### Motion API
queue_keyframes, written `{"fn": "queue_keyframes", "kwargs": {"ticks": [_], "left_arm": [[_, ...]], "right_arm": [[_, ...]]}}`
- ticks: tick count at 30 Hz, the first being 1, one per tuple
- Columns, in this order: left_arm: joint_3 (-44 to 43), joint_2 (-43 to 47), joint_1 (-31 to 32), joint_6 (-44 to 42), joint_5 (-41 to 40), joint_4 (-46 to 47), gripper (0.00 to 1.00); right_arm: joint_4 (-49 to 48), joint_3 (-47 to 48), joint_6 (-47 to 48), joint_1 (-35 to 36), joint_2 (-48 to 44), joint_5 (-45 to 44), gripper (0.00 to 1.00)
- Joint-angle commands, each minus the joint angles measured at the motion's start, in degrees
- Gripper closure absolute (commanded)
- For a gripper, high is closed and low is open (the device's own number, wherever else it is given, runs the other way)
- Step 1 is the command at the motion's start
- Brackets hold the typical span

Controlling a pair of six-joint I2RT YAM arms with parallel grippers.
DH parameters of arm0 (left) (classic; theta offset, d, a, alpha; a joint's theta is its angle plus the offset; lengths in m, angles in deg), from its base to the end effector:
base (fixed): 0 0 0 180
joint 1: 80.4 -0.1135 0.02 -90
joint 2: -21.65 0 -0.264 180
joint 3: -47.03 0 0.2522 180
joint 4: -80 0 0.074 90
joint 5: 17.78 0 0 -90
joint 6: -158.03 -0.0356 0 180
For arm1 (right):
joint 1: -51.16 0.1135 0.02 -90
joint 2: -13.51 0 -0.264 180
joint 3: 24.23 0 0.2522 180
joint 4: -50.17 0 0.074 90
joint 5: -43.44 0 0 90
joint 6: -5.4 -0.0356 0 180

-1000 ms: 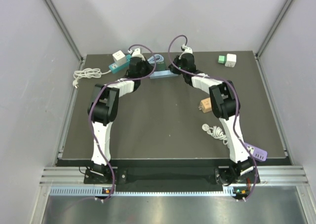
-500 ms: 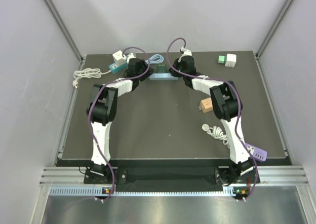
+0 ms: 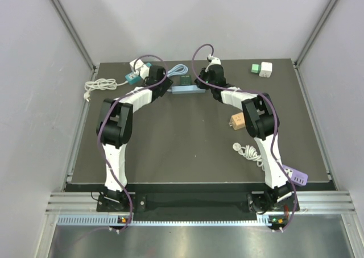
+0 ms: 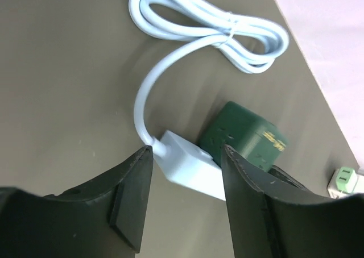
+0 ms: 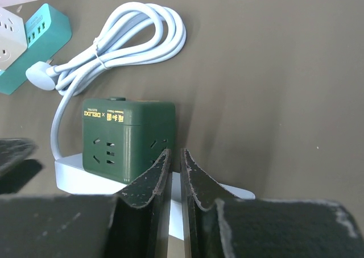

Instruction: Pull the plug off the socket

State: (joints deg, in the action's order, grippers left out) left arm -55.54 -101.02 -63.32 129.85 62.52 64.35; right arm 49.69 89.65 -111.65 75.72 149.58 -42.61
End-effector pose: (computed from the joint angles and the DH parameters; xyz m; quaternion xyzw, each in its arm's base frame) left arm 0.4681 -0.1376 0.1853 -0.3732 0.8054 -0.2306 0.3986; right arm 0.4950 0.2289 0.1609 -0.0014 0.8274 0.2699 0.4926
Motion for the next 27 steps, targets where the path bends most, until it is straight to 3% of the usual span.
{"fn": "queue_keyframes", "kwargs": {"ticks": [1,5,7,11,21,27], "left_arm": [[-0.7,7.7,2.1,0.5,-8.8,-4.5,0.43],[-6.9,6.9,2.9,5.0,-9.9,-14.4,0.4],[-9.2,5.3,2.9,11.3,-8.6,-21.4,0.4],[-14.5,3.1,3.4,18.0,-10.2,-27.5,0.38],[-15.3,-2.1,3.4,32.6,-5.2,-29.5,0.37],[-17.8,-6.8,3.4,33.6,-5.1,-29.9,0.37]], "right_arm": [[0.4,-0.6,0.9,0.9,-3.2,-0.3,0.89],[0.3,-0.7,0.8,0.8,-3.7,-0.1,0.89],[-0.2,-1.2,0.9,0.7,-4.2,0.2,0.89],[-0.9,-2.1,0.9,0.8,-5.2,0.2,0.89],[-2.1,-2.8,0.1,0.5,-5.6,1.2,0.9],[-3.0,-3.6,0.1,0.3,-6.2,1.6,0.9]]}}
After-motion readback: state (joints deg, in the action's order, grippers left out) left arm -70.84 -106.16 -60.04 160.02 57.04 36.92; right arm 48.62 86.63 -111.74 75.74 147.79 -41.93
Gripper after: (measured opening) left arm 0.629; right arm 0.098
